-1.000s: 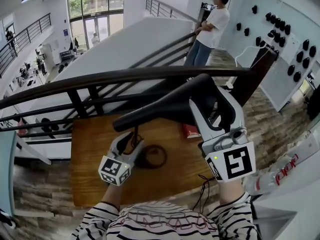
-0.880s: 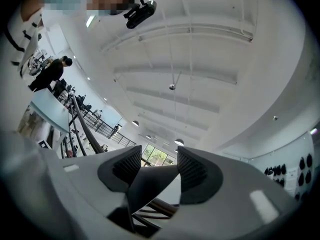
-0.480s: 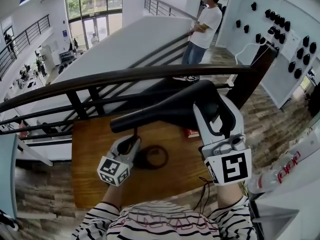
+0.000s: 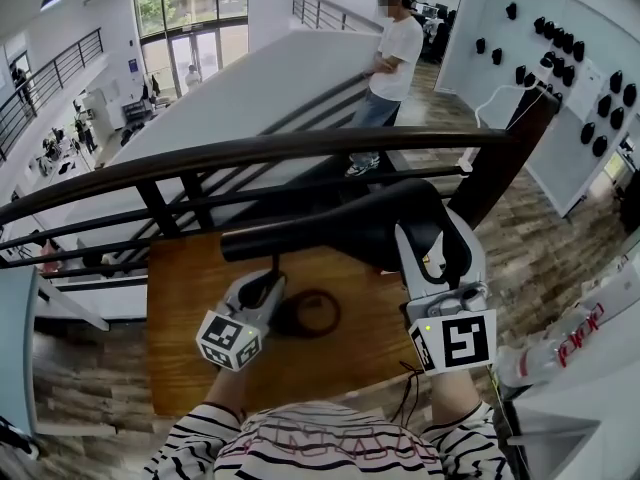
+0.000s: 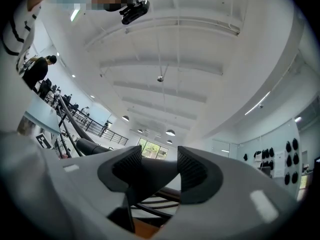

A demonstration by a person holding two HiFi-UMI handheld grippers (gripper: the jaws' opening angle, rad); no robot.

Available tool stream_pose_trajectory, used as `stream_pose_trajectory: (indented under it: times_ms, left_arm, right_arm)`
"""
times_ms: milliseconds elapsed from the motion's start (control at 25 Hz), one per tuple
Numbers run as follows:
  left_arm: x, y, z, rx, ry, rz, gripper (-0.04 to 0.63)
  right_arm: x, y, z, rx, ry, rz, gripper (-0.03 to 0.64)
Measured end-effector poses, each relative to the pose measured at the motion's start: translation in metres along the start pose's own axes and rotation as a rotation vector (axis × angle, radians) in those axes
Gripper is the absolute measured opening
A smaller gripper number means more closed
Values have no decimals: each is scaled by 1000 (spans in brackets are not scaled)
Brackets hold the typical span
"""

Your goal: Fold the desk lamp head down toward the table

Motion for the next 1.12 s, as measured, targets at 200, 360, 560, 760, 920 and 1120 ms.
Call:
stream_pose_trajectory:
  times_ms: [200,360,560,760,920,1120]
  left_arm:
    - [-4,-1,0,-1,2,3,51]
    - [0,-1,1,-4,4,6,51]
    - [0,-1,2,-9,8,11,51]
    - [-4,-4,2,-11,12,17,51]
    - [-4,-5,3,-15,15,23,52]
    - [-4,-6,3,4,7,21,51]
  right_arm:
    - [-6,-6,16,46,-36,21,210]
    - [-10,-6,38,161,-50,24,207]
    - [-15,-19,75,308,-126,4,177]
    - [-16,-44,109,401,-211,-6,183]
    - [-12,-60,127,450,-243,-35,178]
    - [-7,-71,139,480,-267,-53,176]
Point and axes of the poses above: the fingertips, and each gripper's own axes: x forward along the fingers, y to its right, z out of its underside, the point moved 7 cm from there along -x, backward along the fingers, and after that the axes turned 10 degrees about -z, right-handed, at the moved point
